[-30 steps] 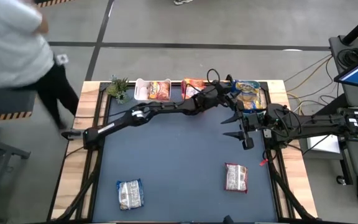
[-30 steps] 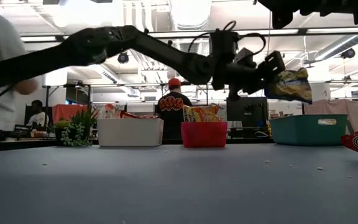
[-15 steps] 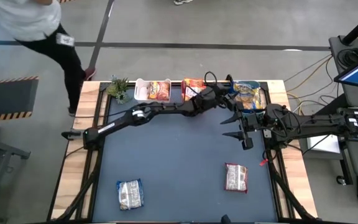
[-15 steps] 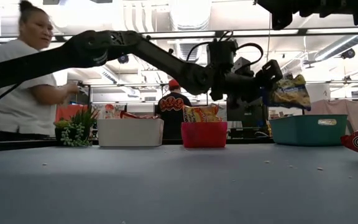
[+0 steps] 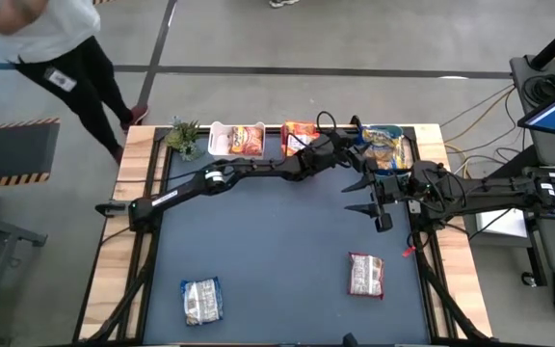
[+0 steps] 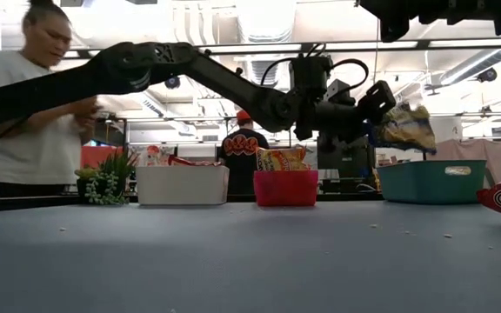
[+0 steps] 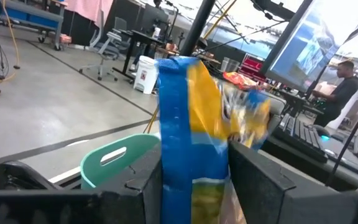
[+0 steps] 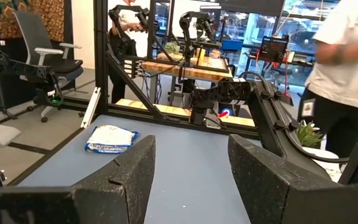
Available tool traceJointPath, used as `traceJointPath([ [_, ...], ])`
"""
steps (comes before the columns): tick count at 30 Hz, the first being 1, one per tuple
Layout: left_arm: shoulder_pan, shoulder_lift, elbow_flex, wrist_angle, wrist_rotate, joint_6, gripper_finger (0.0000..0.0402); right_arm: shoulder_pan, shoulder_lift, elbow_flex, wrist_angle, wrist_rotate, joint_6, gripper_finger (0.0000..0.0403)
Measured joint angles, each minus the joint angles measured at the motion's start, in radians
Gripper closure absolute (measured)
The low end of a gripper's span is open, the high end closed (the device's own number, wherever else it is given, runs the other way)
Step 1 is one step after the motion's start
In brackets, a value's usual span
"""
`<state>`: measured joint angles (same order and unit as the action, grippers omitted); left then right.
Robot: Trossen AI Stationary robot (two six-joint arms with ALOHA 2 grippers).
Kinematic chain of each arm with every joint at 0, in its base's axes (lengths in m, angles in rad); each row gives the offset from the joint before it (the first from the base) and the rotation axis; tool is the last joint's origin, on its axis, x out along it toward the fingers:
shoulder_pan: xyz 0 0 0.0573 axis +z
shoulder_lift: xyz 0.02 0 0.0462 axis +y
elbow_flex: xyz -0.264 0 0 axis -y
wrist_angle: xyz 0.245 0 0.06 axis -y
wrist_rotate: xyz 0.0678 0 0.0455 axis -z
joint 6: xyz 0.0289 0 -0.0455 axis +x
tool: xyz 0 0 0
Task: Sort Maruchan noodles
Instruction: Put the top blue noodle pack into the green bin
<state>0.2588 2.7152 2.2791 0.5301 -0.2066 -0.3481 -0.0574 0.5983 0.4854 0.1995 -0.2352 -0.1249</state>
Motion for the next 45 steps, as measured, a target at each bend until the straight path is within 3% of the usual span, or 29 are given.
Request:
traceJointPath([
  [8, 0.000, 0.000, 0.000, -0.014, 0.000, -0.010, 0.0225, 0.000, 0.000, 0.000, 0.000, 0.000, -0.005, 0.0211],
  [15, 0.000, 0.000, 0.000, -0.029, 0.000, 0.012, 0.0226, 0.000, 0.000, 0.000, 0.000, 0.000, -0.007, 0.0211],
  [19, 0.000, -0.006, 0.003, -0.144, -0.001, 0.082, 0.0233, 0.000, 0.000, 0.000, -0.006, 0.000, -0.006, 0.0211],
  [23, 0.001, -0.006, 0.046, -0.284, -0.022, 0.142, 0.0256, 0.000, 0.000, 0.000, -0.015, 0.001, -0.007, 0.0211],
  [29, 0.001, -0.011, 0.051, -0.358, -0.082, 0.209, 0.0317, 0.000, 0.000, 0.000, -0.015, 0.001, -0.010, 0.0211],
  [36, -0.001, -0.011, 0.051, -0.387, -0.082, 0.209, 0.0370, 0.000, 0.000, 0.000, -0.015, 0.001, -0.011, 0.0211],
  [45, 0.000, -0.001, 0.051, -0.303, -0.067, 0.171, 0.0400, 0.000, 0.000, 0.000, -0.014, 0.003, -0.018, 0.0211],
])
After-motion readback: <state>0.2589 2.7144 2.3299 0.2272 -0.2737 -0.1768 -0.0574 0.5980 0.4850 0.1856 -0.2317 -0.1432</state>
